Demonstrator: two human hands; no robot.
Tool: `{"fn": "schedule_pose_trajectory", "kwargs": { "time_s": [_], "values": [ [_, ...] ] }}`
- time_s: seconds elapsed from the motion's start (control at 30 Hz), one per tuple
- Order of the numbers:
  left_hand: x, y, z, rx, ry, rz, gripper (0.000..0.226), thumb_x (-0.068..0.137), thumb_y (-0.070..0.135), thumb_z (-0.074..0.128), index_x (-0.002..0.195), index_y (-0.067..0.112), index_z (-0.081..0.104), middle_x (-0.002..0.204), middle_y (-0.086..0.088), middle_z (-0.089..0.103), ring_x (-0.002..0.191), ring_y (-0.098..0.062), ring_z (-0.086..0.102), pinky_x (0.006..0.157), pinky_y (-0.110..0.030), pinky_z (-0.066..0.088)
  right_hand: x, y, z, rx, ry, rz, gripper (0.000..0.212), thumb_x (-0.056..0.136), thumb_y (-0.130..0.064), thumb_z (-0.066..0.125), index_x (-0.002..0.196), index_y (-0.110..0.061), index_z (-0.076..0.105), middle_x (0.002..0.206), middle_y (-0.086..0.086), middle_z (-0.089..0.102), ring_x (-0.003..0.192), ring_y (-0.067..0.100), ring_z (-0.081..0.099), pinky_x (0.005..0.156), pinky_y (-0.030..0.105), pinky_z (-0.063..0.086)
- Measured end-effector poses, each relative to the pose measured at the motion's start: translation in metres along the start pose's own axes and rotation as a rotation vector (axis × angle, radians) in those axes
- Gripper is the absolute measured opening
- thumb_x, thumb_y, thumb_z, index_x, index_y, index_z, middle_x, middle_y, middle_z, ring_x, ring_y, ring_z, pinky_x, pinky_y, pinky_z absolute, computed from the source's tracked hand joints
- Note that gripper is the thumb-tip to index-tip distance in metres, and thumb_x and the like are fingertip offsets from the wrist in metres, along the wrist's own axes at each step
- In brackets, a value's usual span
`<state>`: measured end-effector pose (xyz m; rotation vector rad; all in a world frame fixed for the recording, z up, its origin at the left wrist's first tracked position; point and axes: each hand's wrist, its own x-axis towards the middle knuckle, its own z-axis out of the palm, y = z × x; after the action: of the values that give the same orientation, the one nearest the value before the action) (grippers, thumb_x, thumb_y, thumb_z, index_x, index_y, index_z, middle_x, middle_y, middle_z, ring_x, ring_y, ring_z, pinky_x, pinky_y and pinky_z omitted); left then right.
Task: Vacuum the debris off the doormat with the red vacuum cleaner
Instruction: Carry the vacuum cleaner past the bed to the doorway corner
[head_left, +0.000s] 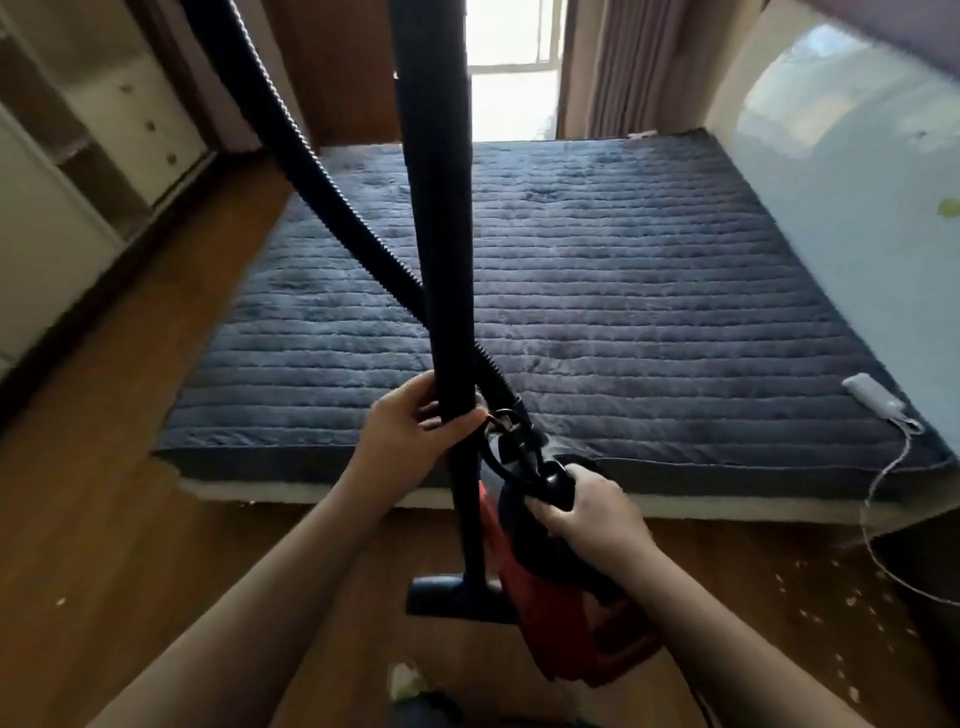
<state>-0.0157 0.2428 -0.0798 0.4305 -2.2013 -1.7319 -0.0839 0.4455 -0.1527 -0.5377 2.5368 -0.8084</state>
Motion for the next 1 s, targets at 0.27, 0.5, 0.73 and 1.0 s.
{"fn": "schedule_pose_trajectory", "kwargs": {
  "time_s": [0.27, 0.5, 0.73, 1.0],
  "values": [
    [-0.048, -0.057, -0.188, -0.029, 0.236, -0.081, 0.024, 0.079, 0.009, 0.081, 0.095, 0.024, 0.07, 0.091, 0.007, 0.076, 0.089, -0.009, 0.072, 0.079, -0.018, 0.054, 0.042, -0.152, 0.121, -0.122, -0.177, -0.163, 0.037, 0.077, -0.056, 0.067, 0.101, -0.029, 0.064, 0.091, -0.008, 0.071, 0.09, 0.015, 0.066, 0.076, 0.032, 0.05],
    [-0.082, -0.084, -0.336, -0.036, 0.447, -0.156, 0.02, 0.083, 0.007, 0.077, 0.101, 0.011, 0.069, 0.095, 0.002, 0.076, 0.094, -0.012, 0.071, 0.082, -0.021, 0.054, 0.079, -0.286, 0.214, -0.128, -0.328, -0.314, 0.032, 0.075, -0.05, 0.072, 0.09, -0.024, 0.063, 0.074, -0.008, 0.068, 0.074, 0.012, 0.065, 0.072, 0.035, 0.054],
    [-0.071, -0.109, -0.443, 0.06, 0.665, -0.174, 0.018, 0.082, 0.007, 0.078, 0.099, 0.011, 0.071, 0.092, 0.001, 0.075, 0.091, -0.012, 0.071, 0.087, -0.025, 0.056, 0.129, -0.396, 0.282, -0.162, -0.419, -0.487, 0.036, 0.075, -0.052, 0.071, 0.097, -0.024, 0.065, 0.077, -0.008, 0.068, 0.073, 0.012, 0.065, 0.071, 0.035, 0.054],
    [-0.015, -0.148, -0.548, 0.23, 0.857, -0.26, 0.019, 0.08, 0.004, 0.078, 0.098, 0.007, 0.072, 0.082, 0.017, 0.071, 0.08, 0.012, 0.066, 0.069, -0.003, 0.046, 0.211, -0.508, 0.356, -0.135, -0.555, -0.604, 0.029, 0.074, -0.048, 0.073, 0.089, -0.024, 0.064, 0.08, -0.007, 0.067, 0.071, 0.013, 0.066, 0.069, 0.038, 0.056]
  ]
}}
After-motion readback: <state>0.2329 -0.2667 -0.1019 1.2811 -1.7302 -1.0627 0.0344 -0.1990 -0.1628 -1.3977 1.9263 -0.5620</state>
